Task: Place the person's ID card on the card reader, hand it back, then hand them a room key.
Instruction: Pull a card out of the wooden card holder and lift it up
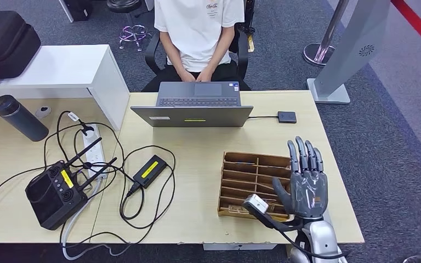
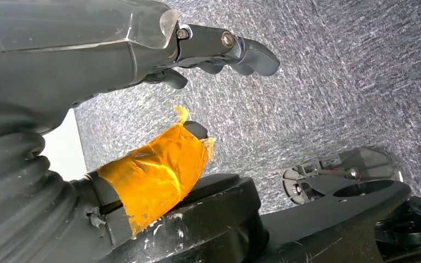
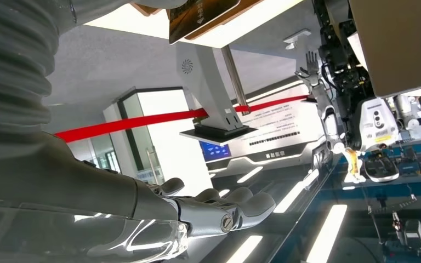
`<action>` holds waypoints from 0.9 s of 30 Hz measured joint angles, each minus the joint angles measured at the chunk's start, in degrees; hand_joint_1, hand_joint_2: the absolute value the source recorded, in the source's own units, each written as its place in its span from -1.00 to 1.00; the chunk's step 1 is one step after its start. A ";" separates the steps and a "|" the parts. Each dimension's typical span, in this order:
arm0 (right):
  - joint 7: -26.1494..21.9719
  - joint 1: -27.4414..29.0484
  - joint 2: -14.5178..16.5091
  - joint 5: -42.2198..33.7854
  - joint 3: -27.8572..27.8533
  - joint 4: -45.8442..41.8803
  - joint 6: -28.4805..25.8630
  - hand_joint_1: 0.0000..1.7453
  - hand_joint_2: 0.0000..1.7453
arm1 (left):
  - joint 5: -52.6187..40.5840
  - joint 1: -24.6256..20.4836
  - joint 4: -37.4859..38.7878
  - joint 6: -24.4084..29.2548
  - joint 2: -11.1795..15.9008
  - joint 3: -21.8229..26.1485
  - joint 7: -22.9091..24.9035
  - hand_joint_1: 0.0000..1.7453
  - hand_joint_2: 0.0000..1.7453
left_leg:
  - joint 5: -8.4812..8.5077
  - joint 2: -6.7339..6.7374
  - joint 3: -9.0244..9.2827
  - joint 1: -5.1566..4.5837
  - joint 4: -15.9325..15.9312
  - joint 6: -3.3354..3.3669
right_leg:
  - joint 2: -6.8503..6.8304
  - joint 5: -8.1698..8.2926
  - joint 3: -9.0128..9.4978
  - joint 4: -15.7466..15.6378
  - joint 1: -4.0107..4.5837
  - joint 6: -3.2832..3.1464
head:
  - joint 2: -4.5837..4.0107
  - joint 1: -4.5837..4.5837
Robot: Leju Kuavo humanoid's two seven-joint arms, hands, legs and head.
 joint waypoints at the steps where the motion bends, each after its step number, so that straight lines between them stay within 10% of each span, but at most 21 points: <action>1: 0.02 -0.19 0.00 0.02 0.00 0.26 0.00 -1.00 1.00 | 0.00 0.00 0.00 0.00 0.00 -0.03 -0.01 -1.00 1.00 | 0.00 0.00 0.00 0.00 0.00 0.00 | 0.00 0.00 0.00 0.00 0.00 0.00 | 0.00 0.00; 14: 2.00 -1.64 -0.29 0.57 0.14 2.19 1.52 -1.00 1.00 | 0.04 -0.01 0.00 0.01 0.09 -0.23 -0.01 -1.00 1.00 | 0.00 0.00 0.00 0.00 0.00 0.00 | 0.00 0.00 0.00 0.00 0.00 0.00 | 0.00 0.00; 27: 1.91 -7.46 -8.05 -6.82 3.94 0.53 18.27 -1.00 1.00 | 1.39 0.00 0.00 0.01 0.19 -0.50 0.00 -1.00 1.00 | 0.00 -0.01 -0.01 -0.01 0.02 0.00 | -0.01 0.01 0.00 0.00 -0.01 0.01 | 0.00 0.00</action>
